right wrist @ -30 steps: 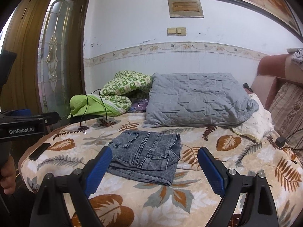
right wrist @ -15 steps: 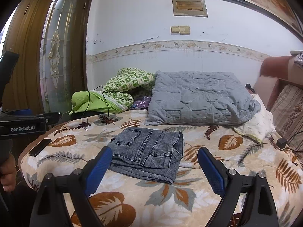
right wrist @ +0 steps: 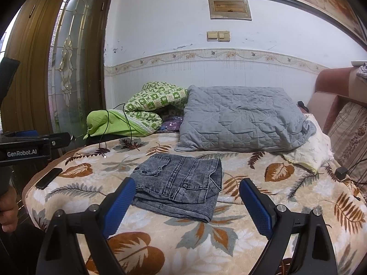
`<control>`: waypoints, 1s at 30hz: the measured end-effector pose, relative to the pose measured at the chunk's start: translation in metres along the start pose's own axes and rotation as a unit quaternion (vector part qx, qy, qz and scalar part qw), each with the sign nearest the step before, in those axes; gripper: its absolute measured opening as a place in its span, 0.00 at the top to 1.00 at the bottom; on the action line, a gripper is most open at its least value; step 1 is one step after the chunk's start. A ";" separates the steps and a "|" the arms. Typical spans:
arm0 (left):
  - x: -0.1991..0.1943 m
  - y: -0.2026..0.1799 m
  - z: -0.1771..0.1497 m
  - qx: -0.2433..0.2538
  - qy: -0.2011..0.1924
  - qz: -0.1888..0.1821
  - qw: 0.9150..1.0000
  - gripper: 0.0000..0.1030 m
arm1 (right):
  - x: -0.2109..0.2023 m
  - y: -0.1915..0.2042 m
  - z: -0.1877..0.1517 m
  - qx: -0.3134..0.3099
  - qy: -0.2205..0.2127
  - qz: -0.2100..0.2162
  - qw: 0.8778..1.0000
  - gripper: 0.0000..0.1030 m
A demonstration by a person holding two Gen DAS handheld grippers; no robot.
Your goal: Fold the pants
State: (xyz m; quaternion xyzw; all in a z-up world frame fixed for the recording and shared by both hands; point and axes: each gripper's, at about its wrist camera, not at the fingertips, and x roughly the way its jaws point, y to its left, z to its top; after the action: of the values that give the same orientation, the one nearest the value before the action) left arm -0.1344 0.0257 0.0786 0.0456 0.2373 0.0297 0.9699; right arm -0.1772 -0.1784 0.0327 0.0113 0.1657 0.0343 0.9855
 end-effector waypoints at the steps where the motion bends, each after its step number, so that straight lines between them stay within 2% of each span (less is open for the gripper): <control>1: -0.001 0.000 0.000 0.000 -0.001 0.000 1.000 0.02 | 0.000 0.000 0.000 0.000 0.001 0.000 1.000 0.09; 20: -0.003 0.003 0.003 -0.008 0.009 -0.015 1.000 0.02 | -0.001 0.000 -0.001 -0.001 0.003 0.000 1.000 0.09; 30: -0.009 0.002 0.006 -0.007 0.001 -0.019 1.000 0.02 | -0.002 0.000 0.000 0.001 0.001 -0.001 1.000 0.09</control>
State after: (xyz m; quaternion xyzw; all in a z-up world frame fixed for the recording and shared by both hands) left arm -0.1400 0.0262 0.0880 0.0346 0.2391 0.0127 0.9703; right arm -0.1790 -0.1784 0.0329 0.0120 0.1671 0.0333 0.9853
